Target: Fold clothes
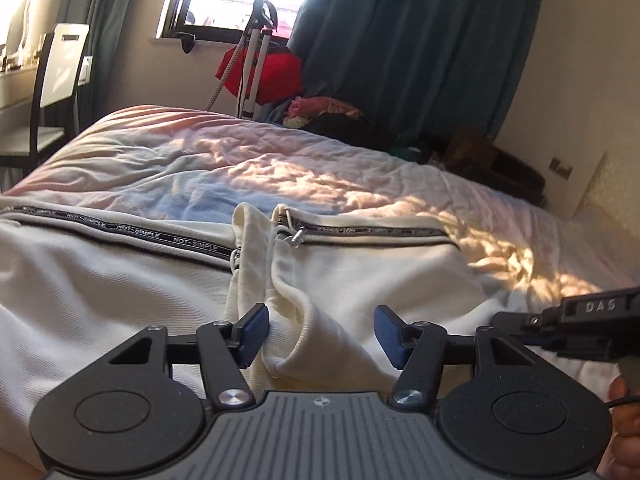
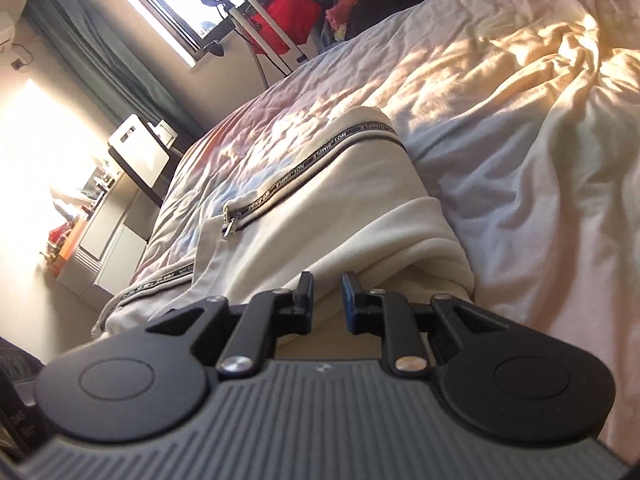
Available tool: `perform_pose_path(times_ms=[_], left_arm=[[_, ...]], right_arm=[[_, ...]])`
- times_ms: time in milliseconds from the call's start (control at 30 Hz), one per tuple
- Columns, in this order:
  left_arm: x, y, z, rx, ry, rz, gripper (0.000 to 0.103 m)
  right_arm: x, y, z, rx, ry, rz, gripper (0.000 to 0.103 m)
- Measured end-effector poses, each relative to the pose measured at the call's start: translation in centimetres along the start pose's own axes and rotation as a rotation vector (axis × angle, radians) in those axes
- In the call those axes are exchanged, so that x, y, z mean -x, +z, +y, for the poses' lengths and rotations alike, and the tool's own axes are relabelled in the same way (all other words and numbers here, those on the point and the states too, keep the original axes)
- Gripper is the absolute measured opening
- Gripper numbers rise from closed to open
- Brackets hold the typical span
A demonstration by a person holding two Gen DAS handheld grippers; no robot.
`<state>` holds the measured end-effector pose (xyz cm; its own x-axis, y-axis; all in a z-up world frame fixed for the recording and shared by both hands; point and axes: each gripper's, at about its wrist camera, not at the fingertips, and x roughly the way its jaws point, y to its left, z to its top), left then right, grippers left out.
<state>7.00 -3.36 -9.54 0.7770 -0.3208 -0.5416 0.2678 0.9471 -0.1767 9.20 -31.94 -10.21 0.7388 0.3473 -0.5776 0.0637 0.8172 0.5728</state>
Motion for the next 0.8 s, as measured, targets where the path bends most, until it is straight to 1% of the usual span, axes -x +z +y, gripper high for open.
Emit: perform_pose_path(times_ms=[33, 67, 100, 133, 167, 200, 267, 333, 433, 500, 567, 633, 733, 800], left_arm=[[-0.2, -0.1, -0.1, -0.014, 0.016, 0.002, 0.046], [-0.2, -0.1, -0.1, -0.016, 0.014, 0.000, 0.037], [-0.1, 0.0, 0.0, -0.014, 0.015, -0.003, 0.024], [0.1, 0.1, 0.0, -0.012, 0.019, -0.005, 0.024], [0.2, 0.2, 0.1, -0.009, 0.023, -0.007, 0.019], [0.5, 0.3, 0.2, 0.004, 0.029, 0.005, 0.013], [1.1, 0.5, 0.3, 0.033, 0.032, 0.038, 0.008], [2.0, 0.4, 0.1, 0.043, 0.014, 0.063, 0.008], [3.4, 0.2, -0.3, 0.057, -0.013, 0.100, 0.008], [3.4, -0.5, -0.5, 0.049, -0.006, 0.125, 0.008], [2.9, -0.9, -0.5, 0.041, 0.000, 0.133, 0.009], [2.6, -1.1, -0.2, 0.043, -0.013, 0.125, 0.010], [2.7, -0.8, 0.2, 0.052, -0.038, 0.108, 0.022], [2.8, -0.6, 0.5, 0.058, -0.055, 0.097, 0.037]], right_arm=[[-0.3, 0.1, 0.2, 0.015, -0.002, 0.006, 0.019], [-0.7, 0.1, 0.5, 0.033, 0.005, 0.018, 0.019], [-1.0, 0.2, 0.7, 0.049, 0.013, 0.026, 0.019], [-1.3, 0.2, 1.0, 0.065, 0.020, 0.033, 0.020], [-1.5, 0.2, 1.1, 0.074, 0.021, 0.036, 0.020], [-1.8, 0.2, 1.3, 0.084, 0.021, 0.038, 0.019], [-2.0, 0.2, 1.7, 0.115, 0.012, 0.033, 0.019], [-1.9, 0.1, 2.3, 0.158, -0.007, 0.018, 0.019], [-0.9, 0.0, 3.2, 0.217, -0.009, -0.019, 0.019], [-0.1, 0.0, 3.8, 0.263, -0.031, -0.047, 0.019], [0.6, -0.1, 4.4, 0.311, -0.057, -0.083, 0.019], [0.3, -0.1, 4.4, 0.325, -0.068, -0.077, 0.019], [-0.4, -0.1, 4.5, 0.344, -0.086, -0.068, 0.019], [-1.8, -0.2, 3.9, 0.329, -0.121, -0.015, 0.019]])
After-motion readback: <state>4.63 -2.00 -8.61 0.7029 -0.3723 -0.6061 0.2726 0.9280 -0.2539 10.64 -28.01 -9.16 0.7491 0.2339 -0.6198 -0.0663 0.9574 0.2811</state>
